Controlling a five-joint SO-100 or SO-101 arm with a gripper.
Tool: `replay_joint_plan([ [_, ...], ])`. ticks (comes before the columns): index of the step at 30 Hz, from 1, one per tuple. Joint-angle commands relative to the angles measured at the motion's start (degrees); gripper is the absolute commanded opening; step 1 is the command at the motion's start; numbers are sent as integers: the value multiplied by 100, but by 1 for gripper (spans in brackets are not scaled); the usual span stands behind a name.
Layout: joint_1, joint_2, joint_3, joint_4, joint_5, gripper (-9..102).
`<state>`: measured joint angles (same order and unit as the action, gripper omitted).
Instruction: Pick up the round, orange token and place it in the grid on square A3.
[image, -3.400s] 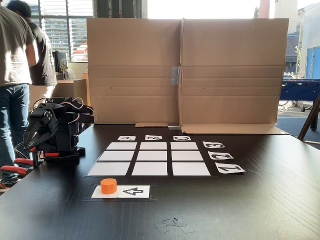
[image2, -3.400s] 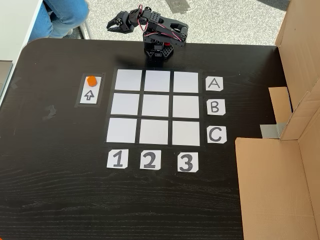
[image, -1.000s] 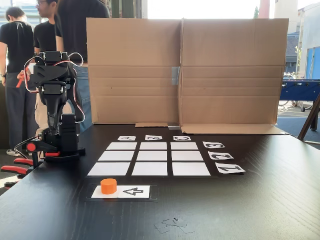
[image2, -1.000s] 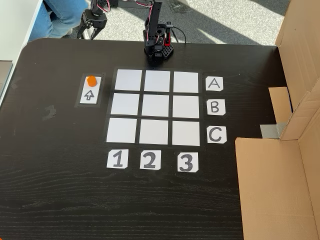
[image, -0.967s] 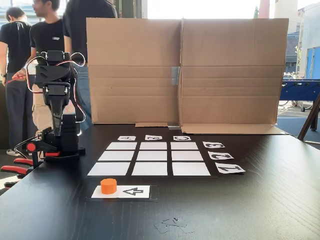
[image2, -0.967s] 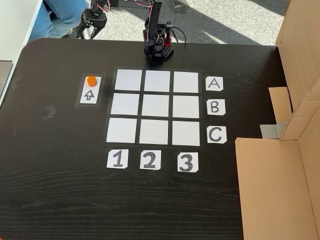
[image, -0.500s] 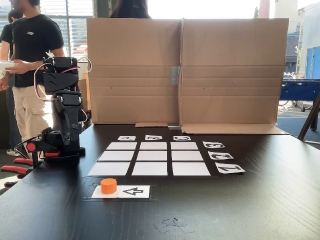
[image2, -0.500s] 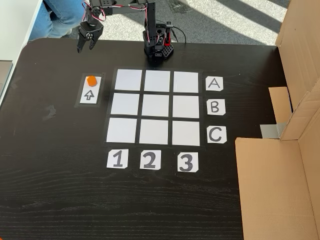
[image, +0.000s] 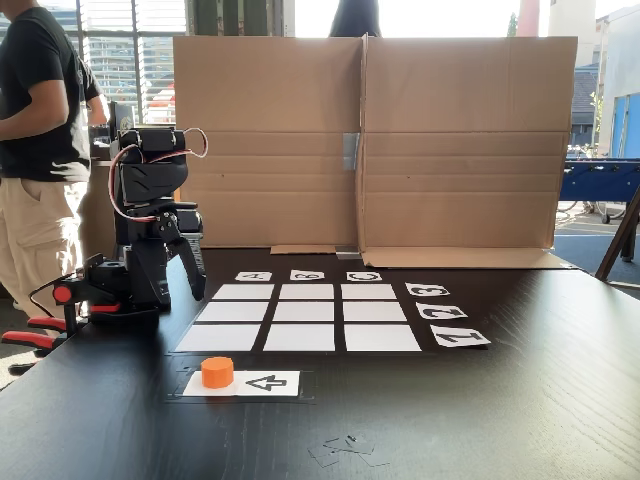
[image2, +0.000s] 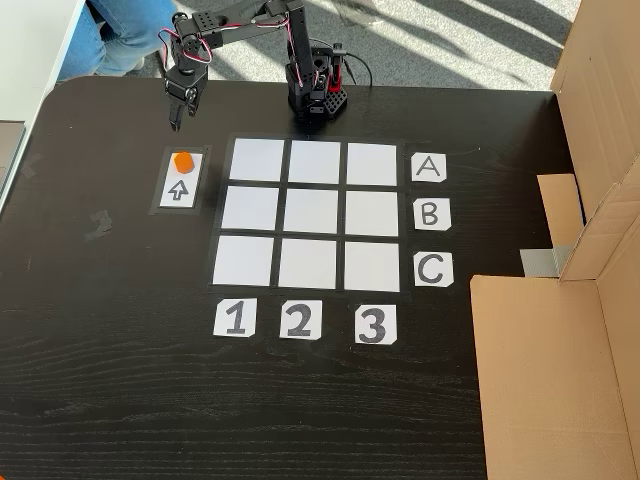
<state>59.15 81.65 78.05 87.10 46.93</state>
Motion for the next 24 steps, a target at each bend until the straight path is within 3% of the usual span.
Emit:
replay_joint_plan([
  [1,-26,-158,-431,-105,-18,25],
  [24,-387,-2145,-1723,-272,-255,28],
])
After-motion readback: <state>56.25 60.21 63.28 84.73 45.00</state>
